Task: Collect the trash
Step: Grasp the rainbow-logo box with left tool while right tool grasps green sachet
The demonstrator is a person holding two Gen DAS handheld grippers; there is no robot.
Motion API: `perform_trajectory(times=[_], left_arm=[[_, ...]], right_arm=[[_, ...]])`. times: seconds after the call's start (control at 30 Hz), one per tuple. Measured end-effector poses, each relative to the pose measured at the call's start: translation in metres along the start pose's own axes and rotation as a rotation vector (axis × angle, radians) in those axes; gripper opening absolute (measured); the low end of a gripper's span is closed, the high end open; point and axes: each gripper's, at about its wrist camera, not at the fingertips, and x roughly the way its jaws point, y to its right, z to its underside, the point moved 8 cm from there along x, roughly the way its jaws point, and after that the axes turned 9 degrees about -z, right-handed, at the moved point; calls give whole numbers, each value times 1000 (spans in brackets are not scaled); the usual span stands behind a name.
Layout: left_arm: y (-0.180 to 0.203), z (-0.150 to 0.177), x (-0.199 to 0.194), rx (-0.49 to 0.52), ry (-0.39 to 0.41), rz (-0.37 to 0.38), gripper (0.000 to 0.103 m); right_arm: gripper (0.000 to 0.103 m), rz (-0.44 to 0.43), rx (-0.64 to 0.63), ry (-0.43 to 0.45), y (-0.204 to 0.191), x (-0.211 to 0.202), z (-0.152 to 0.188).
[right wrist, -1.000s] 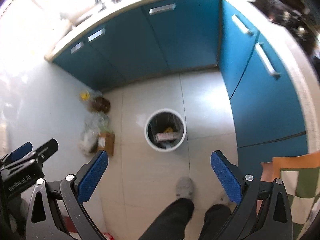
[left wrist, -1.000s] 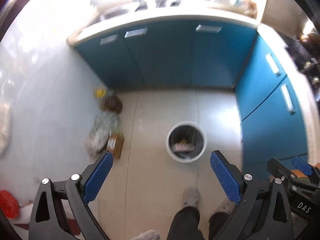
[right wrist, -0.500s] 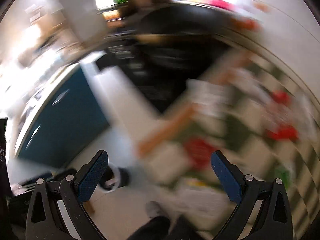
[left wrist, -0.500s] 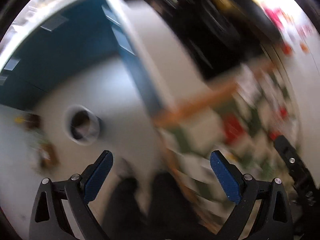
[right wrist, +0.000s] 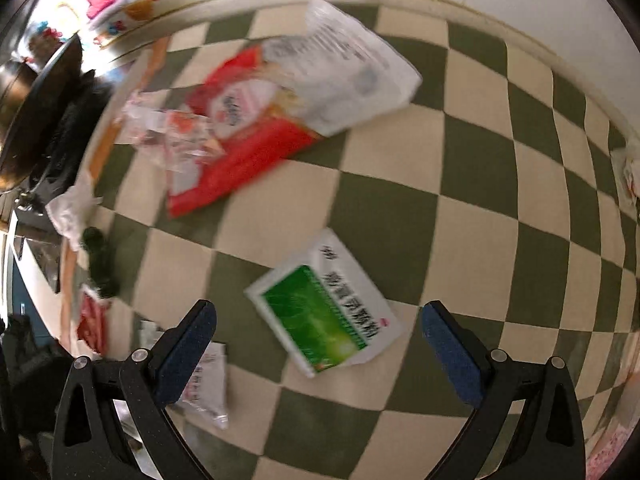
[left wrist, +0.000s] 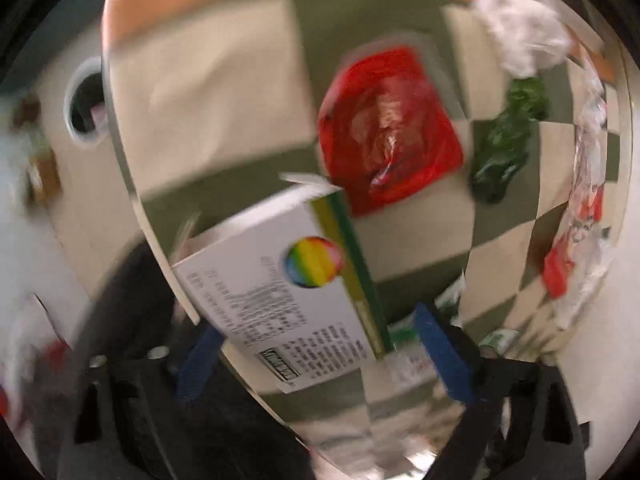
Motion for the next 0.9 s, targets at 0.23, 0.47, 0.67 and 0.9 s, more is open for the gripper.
perform_trajectory(times=[0.23, 0.47, 0.67, 0.9], left_arm=[[42, -1, -8, 481, 302, -349, 83], [39, 4, -10, 549, 372, -410, 83], [46, 6, -12, 526, 367, -382, 80], [46, 12, -15, 577, 394, -381, 66]], right_arm=[[103, 21, -29, -6, 15, 22, 0], [92, 52, -136, 31, 5, 27, -1], [32, 83, -191, 90, -8, 16, -2], [4, 60, -180, 98, -4, 13, -15]])
